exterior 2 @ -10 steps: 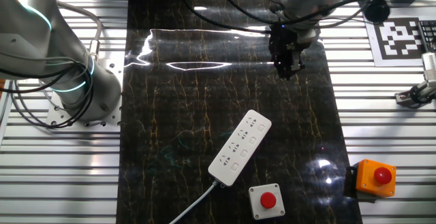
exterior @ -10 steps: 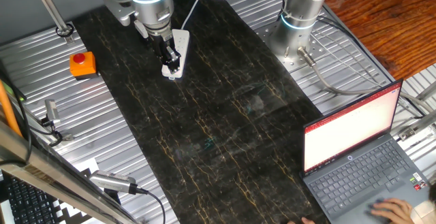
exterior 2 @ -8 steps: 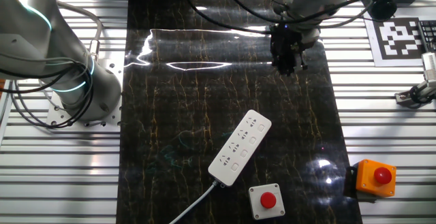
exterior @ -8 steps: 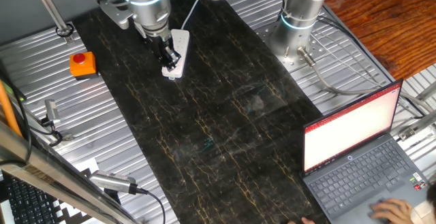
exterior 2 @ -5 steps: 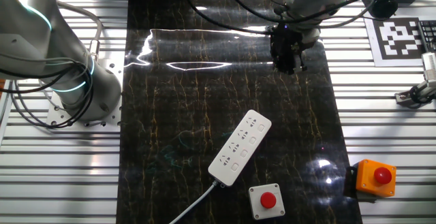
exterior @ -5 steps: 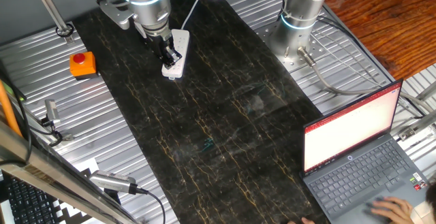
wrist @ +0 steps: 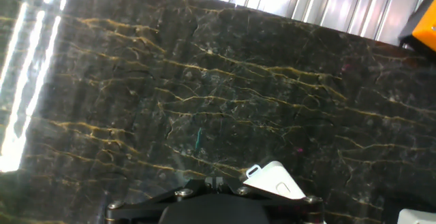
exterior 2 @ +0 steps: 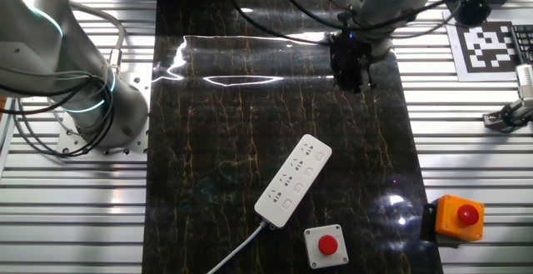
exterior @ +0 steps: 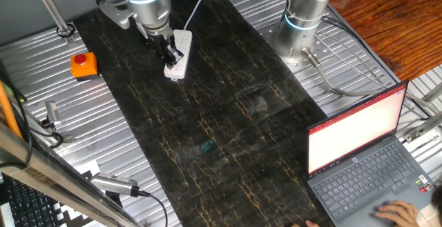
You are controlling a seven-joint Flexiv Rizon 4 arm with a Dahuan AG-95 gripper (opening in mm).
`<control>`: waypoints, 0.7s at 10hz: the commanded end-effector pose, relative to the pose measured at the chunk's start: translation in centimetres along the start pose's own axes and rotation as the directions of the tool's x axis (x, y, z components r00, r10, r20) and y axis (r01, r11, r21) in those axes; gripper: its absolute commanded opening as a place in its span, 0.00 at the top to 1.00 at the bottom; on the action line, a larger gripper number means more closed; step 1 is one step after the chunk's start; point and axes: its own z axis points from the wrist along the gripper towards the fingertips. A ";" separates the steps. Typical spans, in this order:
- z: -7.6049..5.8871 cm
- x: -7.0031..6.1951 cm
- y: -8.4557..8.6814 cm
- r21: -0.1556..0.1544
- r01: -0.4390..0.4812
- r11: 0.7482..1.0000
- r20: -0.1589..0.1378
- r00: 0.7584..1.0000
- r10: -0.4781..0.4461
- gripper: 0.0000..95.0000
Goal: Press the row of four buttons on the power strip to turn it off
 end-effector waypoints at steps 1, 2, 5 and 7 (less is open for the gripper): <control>0.4 1.1 -1.5 -0.003 0.049 0.999 -0.002 0.999 -0.049 1.00; 0.7 1.9 -2.6 -0.003 0.092 0.996 -0.004 0.996 -0.092 1.00; 2.4 3.9 -5.1 -0.005 0.214 0.977 -0.001 0.977 -0.214 1.00; 3.3 4.7 -6.1 -0.013 0.261 0.965 0.008 0.965 -0.261 1.00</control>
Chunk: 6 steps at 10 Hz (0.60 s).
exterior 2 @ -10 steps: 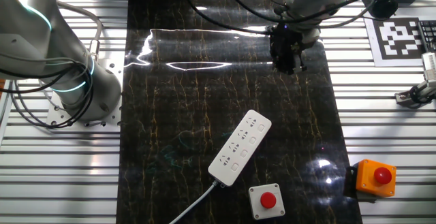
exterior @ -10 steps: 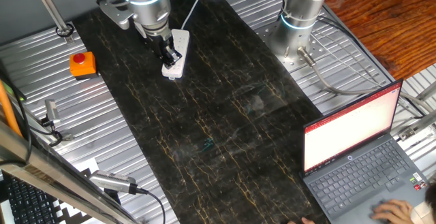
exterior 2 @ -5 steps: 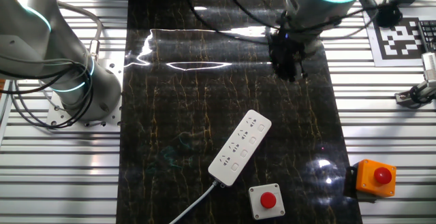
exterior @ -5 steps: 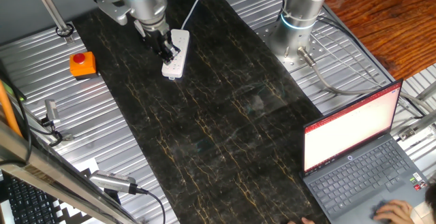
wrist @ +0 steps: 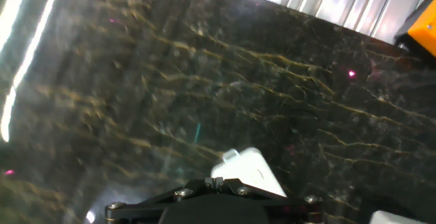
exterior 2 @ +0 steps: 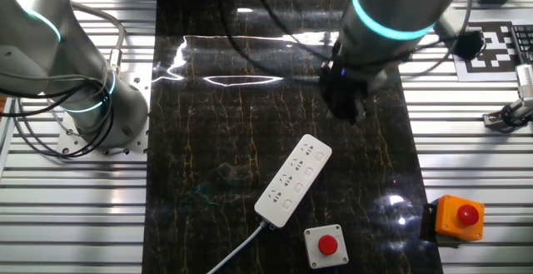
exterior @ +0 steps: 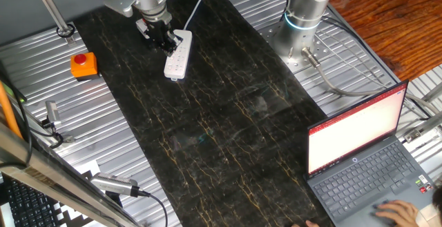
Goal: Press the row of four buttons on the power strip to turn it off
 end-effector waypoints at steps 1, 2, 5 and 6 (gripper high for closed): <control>1.1 1.4 -1.1 -0.004 0.068 0.998 0.008 0.998 -0.068 1.00; 1.4 1.8 -1.5 -0.010 0.083 0.997 0.017 0.996 -0.083 1.00; 1.0 1.8 -2.0 -0.017 0.086 0.996 0.013 0.996 -0.086 1.00; 0.7 1.4 -2.2 -0.006 0.098 0.995 -0.002 0.995 -0.098 1.00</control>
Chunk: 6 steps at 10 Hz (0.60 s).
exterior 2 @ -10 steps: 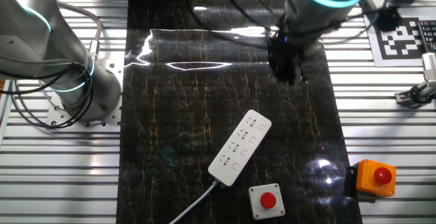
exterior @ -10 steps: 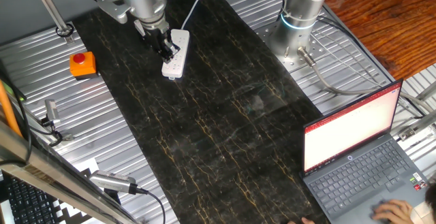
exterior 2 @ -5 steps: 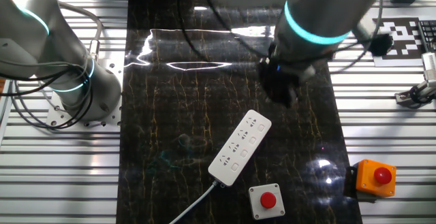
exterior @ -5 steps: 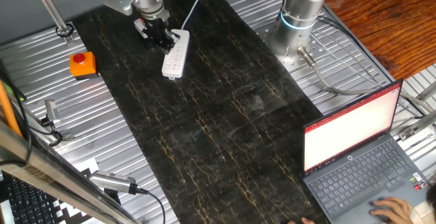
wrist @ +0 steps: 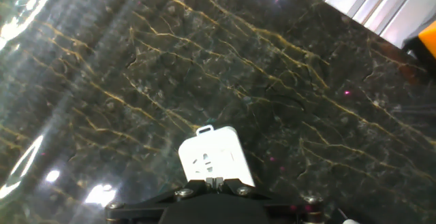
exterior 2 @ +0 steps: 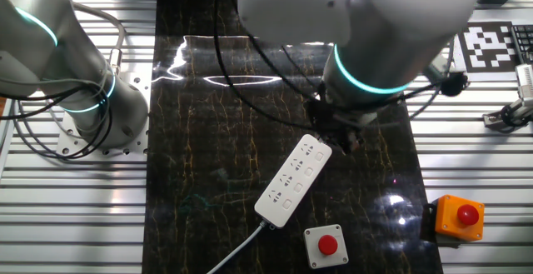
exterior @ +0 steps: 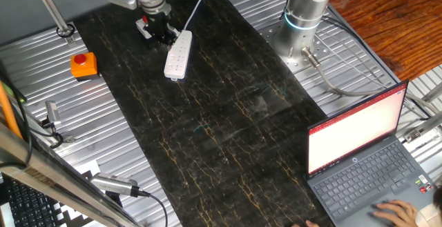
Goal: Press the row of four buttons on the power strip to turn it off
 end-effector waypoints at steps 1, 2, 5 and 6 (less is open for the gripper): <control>0.0 -0.2 -0.2 0.021 0.028 0.999 -0.022 0.999 -0.028 1.00; 0.0 -0.2 -0.2 0.031 0.045 0.998 -0.040 0.998 -0.044 1.00; 0.0 -0.2 -0.2 0.045 0.014 0.999 -0.063 0.998 -0.011 1.00; 0.0 -0.2 -0.2 0.050 -0.016 0.999 -0.062 0.998 0.019 1.00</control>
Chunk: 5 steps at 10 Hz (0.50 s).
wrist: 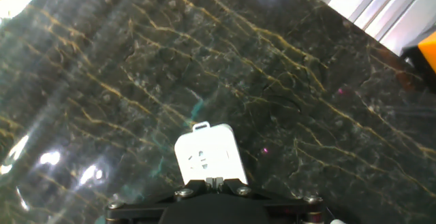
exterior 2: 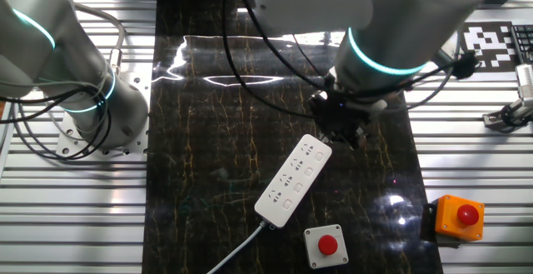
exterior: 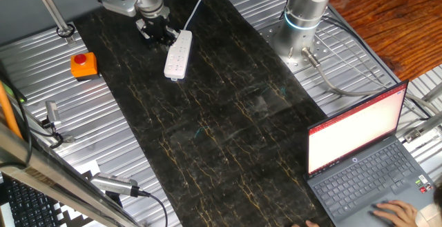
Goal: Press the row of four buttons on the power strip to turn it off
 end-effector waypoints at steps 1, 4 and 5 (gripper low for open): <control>0.1 -0.1 -0.1 -0.003 -0.073 0.997 0.008 0.997 0.073 1.00; 0.1 -0.1 -0.1 0.003 -0.066 0.998 0.009 0.998 0.066 1.00; 0.1 -0.1 -0.1 0.002 -0.057 0.998 0.010 0.998 0.057 1.00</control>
